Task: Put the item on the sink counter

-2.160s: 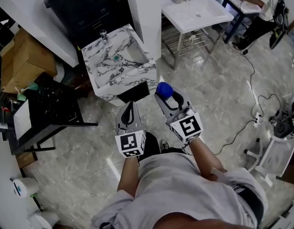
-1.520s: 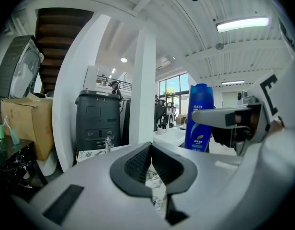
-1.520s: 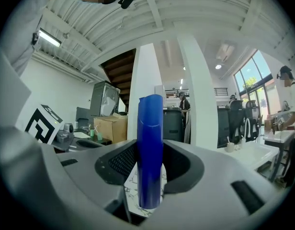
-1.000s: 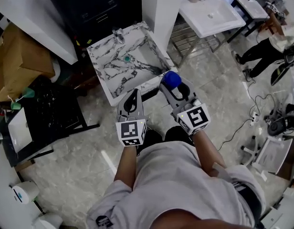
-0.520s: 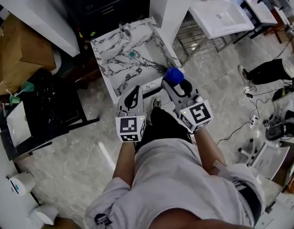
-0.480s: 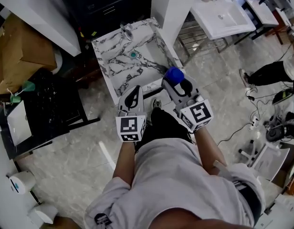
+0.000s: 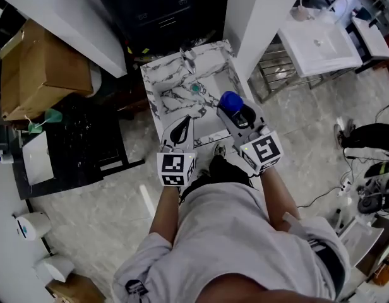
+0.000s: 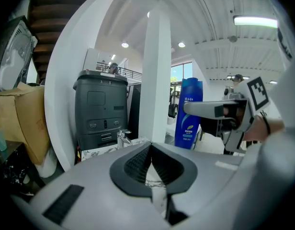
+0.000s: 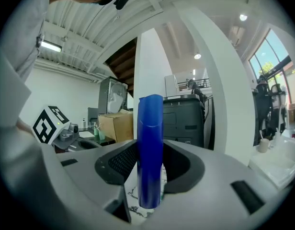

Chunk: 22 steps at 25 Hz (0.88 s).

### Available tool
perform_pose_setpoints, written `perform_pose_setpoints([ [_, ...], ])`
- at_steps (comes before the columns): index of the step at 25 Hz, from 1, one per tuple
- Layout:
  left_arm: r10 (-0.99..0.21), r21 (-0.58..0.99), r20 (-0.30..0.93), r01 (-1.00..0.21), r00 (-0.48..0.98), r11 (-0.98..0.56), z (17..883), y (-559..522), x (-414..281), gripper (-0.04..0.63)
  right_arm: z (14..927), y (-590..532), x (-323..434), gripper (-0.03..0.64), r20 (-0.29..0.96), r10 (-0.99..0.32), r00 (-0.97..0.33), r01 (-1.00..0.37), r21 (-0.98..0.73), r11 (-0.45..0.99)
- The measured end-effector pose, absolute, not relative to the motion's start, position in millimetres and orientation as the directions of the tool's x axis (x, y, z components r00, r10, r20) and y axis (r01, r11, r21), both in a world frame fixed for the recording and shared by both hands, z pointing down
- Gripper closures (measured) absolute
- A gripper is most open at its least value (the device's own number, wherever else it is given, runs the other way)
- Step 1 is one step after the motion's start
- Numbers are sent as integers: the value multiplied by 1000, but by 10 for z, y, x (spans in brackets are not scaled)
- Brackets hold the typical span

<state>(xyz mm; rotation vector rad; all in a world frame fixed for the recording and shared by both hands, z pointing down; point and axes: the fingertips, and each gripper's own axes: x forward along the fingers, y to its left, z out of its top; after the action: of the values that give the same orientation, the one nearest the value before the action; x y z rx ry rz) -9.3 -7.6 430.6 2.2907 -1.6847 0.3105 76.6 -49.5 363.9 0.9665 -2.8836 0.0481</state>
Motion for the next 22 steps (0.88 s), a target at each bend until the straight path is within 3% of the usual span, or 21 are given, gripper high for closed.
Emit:
perform_pose_setpoints([
  [15,-861,168,419,-956,289,-240,4617,-516,-373,586,3930,-1052,195,462,133,-328,-935,-331,-1,944],
  [22,-839,183,416,-936,352,-302,4734,-642,-500,586,4018,-1106,-79,462,143,-247,-958,-251,-11,968],
])
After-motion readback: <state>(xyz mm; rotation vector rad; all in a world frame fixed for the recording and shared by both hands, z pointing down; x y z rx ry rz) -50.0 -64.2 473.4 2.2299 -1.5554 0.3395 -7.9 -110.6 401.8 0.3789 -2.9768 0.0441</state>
